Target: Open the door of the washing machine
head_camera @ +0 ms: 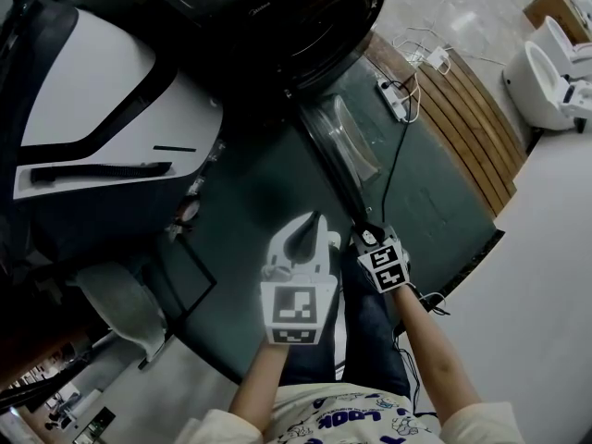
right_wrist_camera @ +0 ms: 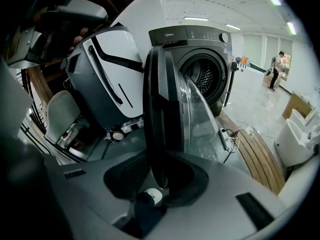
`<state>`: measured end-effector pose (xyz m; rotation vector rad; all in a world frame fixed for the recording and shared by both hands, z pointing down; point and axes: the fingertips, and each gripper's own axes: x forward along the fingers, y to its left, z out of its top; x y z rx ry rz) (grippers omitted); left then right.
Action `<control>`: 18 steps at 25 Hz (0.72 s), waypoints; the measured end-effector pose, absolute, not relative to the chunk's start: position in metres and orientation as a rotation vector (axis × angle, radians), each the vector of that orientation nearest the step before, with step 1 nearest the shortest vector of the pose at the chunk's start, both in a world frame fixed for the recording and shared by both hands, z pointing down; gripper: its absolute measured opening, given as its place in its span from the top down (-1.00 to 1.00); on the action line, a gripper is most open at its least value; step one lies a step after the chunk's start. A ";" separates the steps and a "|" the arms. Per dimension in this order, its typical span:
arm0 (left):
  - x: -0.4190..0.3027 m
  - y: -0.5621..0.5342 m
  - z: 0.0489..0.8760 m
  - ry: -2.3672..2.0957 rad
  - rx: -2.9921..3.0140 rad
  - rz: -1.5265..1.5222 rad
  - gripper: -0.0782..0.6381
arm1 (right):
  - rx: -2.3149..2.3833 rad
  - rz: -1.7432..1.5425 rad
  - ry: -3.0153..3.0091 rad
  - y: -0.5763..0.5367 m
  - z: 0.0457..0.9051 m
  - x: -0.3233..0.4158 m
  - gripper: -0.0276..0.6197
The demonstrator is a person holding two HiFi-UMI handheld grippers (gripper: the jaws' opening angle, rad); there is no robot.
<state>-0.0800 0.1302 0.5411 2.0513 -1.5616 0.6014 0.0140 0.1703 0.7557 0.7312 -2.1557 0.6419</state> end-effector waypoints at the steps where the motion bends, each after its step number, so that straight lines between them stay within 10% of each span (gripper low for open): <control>1: -0.080 0.131 0.541 -1.563 2.052 0.602 0.77 | 0.739 0.653 -2.158 0.170 0.756 0.014 0.61; 18: -0.095 0.121 0.486 -1.682 2.040 0.536 0.77 | 0.822 0.652 -2.295 0.151 0.656 0.026 0.35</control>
